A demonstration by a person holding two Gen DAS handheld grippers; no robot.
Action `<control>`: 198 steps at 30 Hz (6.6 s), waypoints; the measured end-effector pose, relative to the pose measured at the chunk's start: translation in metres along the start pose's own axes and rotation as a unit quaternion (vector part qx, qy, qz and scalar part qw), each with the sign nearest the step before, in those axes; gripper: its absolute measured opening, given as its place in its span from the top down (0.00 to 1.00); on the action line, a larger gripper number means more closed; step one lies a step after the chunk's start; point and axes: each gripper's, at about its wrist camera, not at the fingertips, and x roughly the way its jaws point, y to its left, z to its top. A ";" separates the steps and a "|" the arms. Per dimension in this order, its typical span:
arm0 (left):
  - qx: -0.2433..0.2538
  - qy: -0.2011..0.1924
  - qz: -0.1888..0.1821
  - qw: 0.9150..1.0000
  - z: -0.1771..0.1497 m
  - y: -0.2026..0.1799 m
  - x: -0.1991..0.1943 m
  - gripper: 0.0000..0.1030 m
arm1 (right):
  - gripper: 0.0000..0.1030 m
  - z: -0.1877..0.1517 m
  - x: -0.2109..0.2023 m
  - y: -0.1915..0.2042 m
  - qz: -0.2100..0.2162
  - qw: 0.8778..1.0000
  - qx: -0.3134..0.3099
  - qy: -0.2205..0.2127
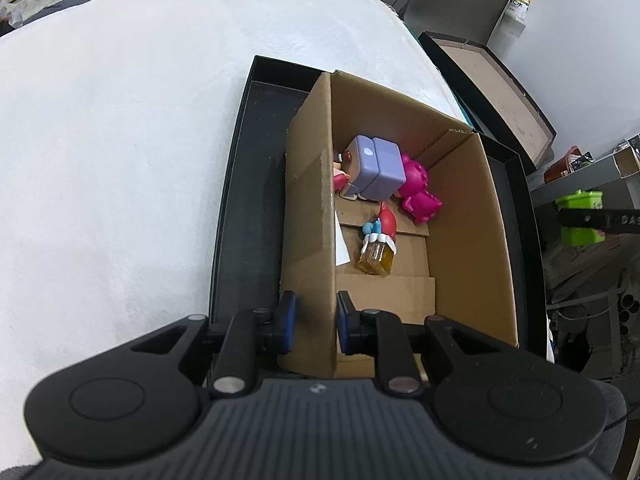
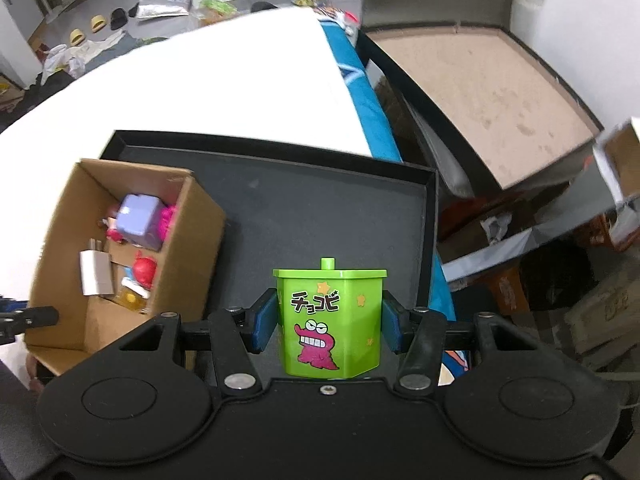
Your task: Organize rigid objects
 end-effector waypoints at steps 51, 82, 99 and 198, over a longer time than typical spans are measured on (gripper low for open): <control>-0.001 -0.006 -0.043 0.999 -0.004 0.014 -0.002 0.83 | 0.50 0.012 0.034 0.175 0.008 0.992 -0.120 0.033; 0.000 0.001 -0.034 0.999 -0.004 0.013 0.001 0.82 | 0.45 0.001 0.063 0.182 -0.035 0.990 -0.136 0.036; 0.018 0.002 -0.010 1.000 -0.005 0.005 0.000 0.83 | 0.41 -0.004 0.007 0.145 0.036 0.996 -0.083 0.002; 0.124 -0.272 0.036 0.954 -0.195 -0.088 -0.293 0.01 | 0.00 -0.254 -0.241 0.082 0.031 0.939 0.126 -0.319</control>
